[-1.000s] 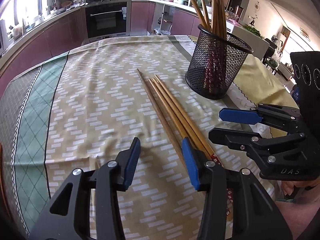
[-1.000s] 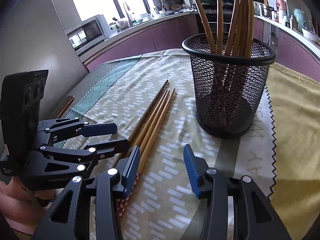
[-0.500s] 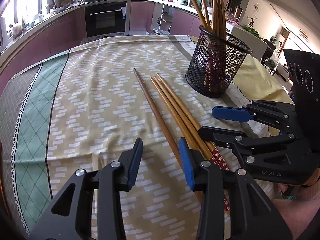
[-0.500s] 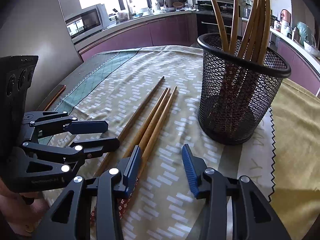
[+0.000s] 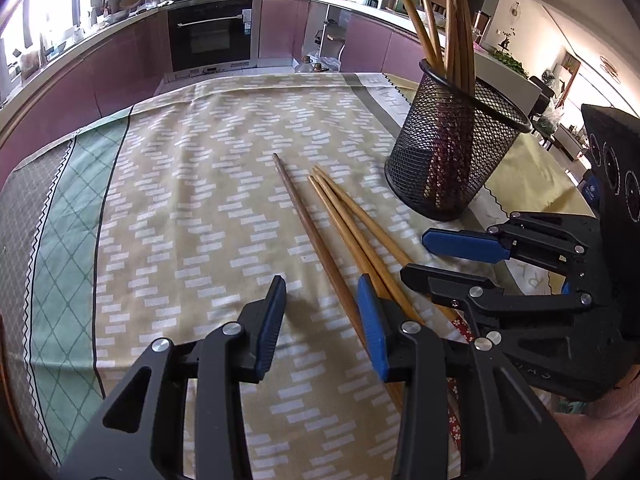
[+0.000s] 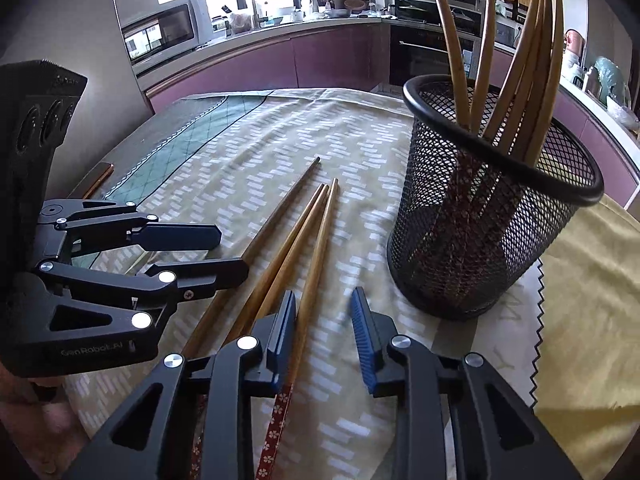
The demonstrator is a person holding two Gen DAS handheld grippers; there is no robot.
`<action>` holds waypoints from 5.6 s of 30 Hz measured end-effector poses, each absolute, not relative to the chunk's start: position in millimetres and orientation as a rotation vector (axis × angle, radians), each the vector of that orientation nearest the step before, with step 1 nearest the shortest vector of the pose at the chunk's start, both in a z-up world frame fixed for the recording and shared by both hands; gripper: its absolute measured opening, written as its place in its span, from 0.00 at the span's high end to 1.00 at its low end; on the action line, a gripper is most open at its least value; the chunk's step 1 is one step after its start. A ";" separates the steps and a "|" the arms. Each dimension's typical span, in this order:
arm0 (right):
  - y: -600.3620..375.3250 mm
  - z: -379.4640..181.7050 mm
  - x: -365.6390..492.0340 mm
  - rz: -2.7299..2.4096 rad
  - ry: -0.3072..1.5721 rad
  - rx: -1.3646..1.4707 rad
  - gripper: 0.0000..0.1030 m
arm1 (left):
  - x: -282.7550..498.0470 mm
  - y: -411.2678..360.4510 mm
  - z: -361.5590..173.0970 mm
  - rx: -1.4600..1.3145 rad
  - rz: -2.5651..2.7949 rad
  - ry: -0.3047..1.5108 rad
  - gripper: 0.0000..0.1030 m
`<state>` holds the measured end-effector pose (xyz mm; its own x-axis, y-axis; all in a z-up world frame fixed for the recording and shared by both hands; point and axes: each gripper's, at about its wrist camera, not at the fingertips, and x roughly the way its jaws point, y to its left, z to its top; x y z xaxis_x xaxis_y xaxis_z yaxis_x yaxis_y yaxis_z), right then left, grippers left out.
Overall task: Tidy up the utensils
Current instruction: 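Close the left tool on a chopstick while the right tool grasps another, then raise the left tool's chopstick into the mesh cup while the right tool inserts its own, then open both tools over the cup to release the chopsticks, then move both open tools back to the last two chopsticks on the cloth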
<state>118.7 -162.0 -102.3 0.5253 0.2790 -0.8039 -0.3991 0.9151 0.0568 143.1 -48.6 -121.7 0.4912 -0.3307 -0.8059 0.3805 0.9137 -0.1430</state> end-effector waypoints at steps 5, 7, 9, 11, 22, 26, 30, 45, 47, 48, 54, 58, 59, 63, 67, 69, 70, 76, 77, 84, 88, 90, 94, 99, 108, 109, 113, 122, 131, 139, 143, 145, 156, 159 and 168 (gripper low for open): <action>-160.3 -103.4 126.6 0.392 0.924 -0.158 0.79 | 156.9 -50.7 -123.1 0.055 -0.424 0.981 0.75; -160.6 -103.3 127.7 0.393 0.924 -0.152 0.83 | 160.6 -52.0 -123.2 0.054 -0.419 0.984 0.78; -163.1 -103.5 128.5 0.396 0.924 -0.134 0.89 | 162.5 -53.3 -123.5 0.045 -0.417 0.987 0.83; -166.0 -103.6 129.4 0.400 0.926 -0.112 0.91 | 162.6 -54.4 -123.8 0.033 -0.415 0.987 0.87; -186.4 -97.2 123.3 0.437 0.923 -0.006 0.94 | 150.5 -52.6 -122.3 -0.018 -0.391 0.972 0.91; -195.9 -86.4 112.9 0.475 0.896 0.023 0.94 | 141.6 -48.5 -114.0 -0.027 -0.405 0.956 0.92; -203.4 -70.3 103.3 0.510 0.851 0.043 0.94 | 131.8 -41.4 -98.0 -0.044 -0.426 0.921 0.92; -254.6 -15.7 82.8 0.515 0.688 0.153 0.94 | 91.0 -27.5 -12.2 -0.089 -0.570 0.727 0.92; -256.2 -11.1 83.8 0.512 0.669 0.160 0.94 | 88.2 -25.1 -1.9 -0.091 -0.567 0.702 0.93; -259.4 -7.2 83.5 0.512 0.656 0.165 0.94 | 86.7 -24.0 3.5 -0.092 -0.567 0.686 0.92; -260.6 10.0 89.6 0.499 0.595 0.169 0.94 | 90.0 -24.3 31.9 -0.118 -0.589 0.613 0.93; -267.7 22.0 91.8 0.486 0.558 0.172 0.94 | 98.3 -31.8 48.2 -0.124 -0.612 0.580 0.93; -269.9 25.3 93.4 0.486 0.550 0.176 0.94 | 100.9 -34.4 51.6 -0.126 -0.618 0.575 0.93; -275.9 38.6 98.5 0.478 0.518 0.172 0.94 | 107.5 -44.8 66.0 -0.129 -0.648 0.552 0.93; -279.3 48.3 103.2 0.471 0.492 0.169 0.94 | 109.9 -54.0 79.8 -0.118 -0.666 0.524 0.93; -281.0 52.4 106.1 0.471 0.479 0.170 0.94 | 110.6 -58.5 87.5 -0.114 -0.677 0.508 0.93; -282.0 54.0 107.4 0.471 0.474 0.171 0.94 | 111.8 -61.3 90.6 -0.111 -0.681 0.501 0.93; -286.6 62.8 115.9 0.466 0.445 0.175 0.94 | 119.9 -77.3 109.4 -0.091 -0.687 0.475 0.93; -287.4 63.3 117.7 0.464 0.443 0.177 0.94 | 120.3 -80.1 111.5 -0.086 -0.683 0.472 0.93; -287.6 53.4 129.5 0.441 0.458 0.183 0.94 | 133.2 -104.3 97.5 -0.021 -0.651 0.511 0.93; -284.8 40.3 137.8 0.432 0.504 0.183 0.94 | 139.9 -115.0 82.5 0.021 -0.646 0.569 0.93; -283.6 32.3 142.2 0.436 0.537 0.182 0.94 | 142.0 -118.7 75.8 0.041 -0.646 0.594 0.93; -276.2 20.5 149.0 0.438 0.603 0.167 0.94 | 151.2 -124.1 61.3 0.082 -0.644 0.655 0.93; -271.8 8.4 157.9 0.419 0.660 0.171 0.93 | 172.0 -127.1 41.1 0.068 -0.649 0.734 0.93; -274.5 2.3 160.8 0.391 0.660 0.187 0.90 | 196.0 -120.0 19.1 0.020 -0.616 0.782 0.91; -274.7 2.6 160.5 0.390 0.658 0.186 0.88 | 196.7 -119.2 18.4 0.016 -0.616 0.782 0.90; -274.6 3.3 162.0 0.384 0.651 0.180 0.87 | 195.5 -115.8 15.5 0.004 -0.611 0.777 0.86; -273.6 5.1 165.8 0.362 0.617 0.180 0.78 | 177.5 -102.8 14.1 -0.011 -0.594 0.732 0.78; -271.3 12.3 158.7 0.354 0.586 0.142 0.71 | 161.7 -78.8 -3.9 -0.043 -0.570 0.744 0.75; -252.6 11.0 134.8 0.464 0.607 0.084 0.71 | 153.6 -58.6 -35.1 -0.055 -0.550 0.805 0.73; -229.4 3.7 110.5 0.559 0.641 0.016 0.70 | 145.5 -55.1 -53.9 -0.039 -0.541 0.844 0.72; -217.1 -6.7 102.8 0.595 0.678 0.002 0.69 | 140.7 -52.4 -65.3 -0.033 -0.541 0.864 0.72; -184.4 -88.4 99.5 0.580 0.919 0.017 0.68 | 117.5 -39.2 -95.5 -0.002 -0.487 0.902 0.64; -178.6 -92.3 95.6 0.563 0.924 -0.003 0.68 | 115.1 -36.7 -99.8 0.001 -0.476 0.906 0.63; -174.0 -98.0 88.4 0.520 0.931 -0.043 0.68 | 110.9 -34.9 -103.5 0.001 -0.475 0.908 0.63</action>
